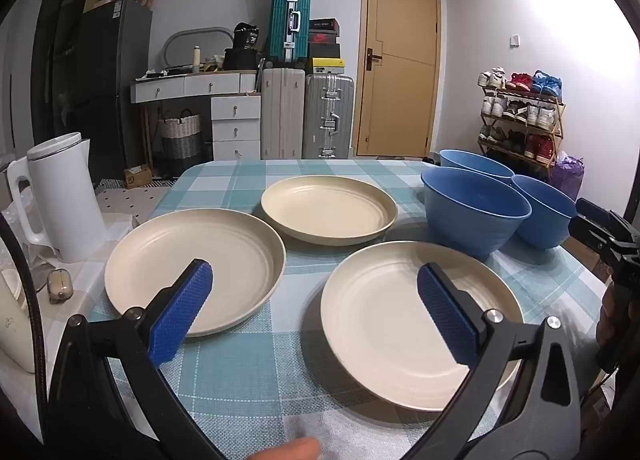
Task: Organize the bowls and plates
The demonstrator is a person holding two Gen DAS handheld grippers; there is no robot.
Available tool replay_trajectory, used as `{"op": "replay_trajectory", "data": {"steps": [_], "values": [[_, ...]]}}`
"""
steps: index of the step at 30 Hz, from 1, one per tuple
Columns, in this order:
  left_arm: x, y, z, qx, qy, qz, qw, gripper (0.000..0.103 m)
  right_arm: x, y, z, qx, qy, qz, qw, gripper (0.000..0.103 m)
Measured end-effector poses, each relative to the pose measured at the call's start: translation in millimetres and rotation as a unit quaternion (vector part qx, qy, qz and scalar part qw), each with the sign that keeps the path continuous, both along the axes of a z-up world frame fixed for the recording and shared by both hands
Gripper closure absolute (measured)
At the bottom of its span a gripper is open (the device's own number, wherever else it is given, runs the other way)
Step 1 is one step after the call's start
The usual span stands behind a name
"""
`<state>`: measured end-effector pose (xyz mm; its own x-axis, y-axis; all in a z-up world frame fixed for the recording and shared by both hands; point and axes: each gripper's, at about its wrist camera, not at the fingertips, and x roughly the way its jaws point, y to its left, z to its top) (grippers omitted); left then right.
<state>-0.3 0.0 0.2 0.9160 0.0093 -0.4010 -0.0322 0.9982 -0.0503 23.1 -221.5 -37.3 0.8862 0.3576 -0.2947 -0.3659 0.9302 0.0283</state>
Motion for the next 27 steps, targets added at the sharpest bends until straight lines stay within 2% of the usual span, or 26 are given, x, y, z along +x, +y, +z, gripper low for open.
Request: {"op": "replay_trajectory", "data": {"steps": [9, 27], "values": [[-3.9, 2.4, 0.5, -0.012, 0.001, 0.003, 0.9999, 0.001, 0.2, 0.1, -0.1, 0.001, -0.001, 0.0, 1.0, 0.0], [-1.8, 2.0, 2.4, -0.01, 0.003, 0.002, 0.9999, 0.001, -0.1, -0.2, -0.1, 0.001, -0.002, 0.0, 1.0, 0.0]]}}
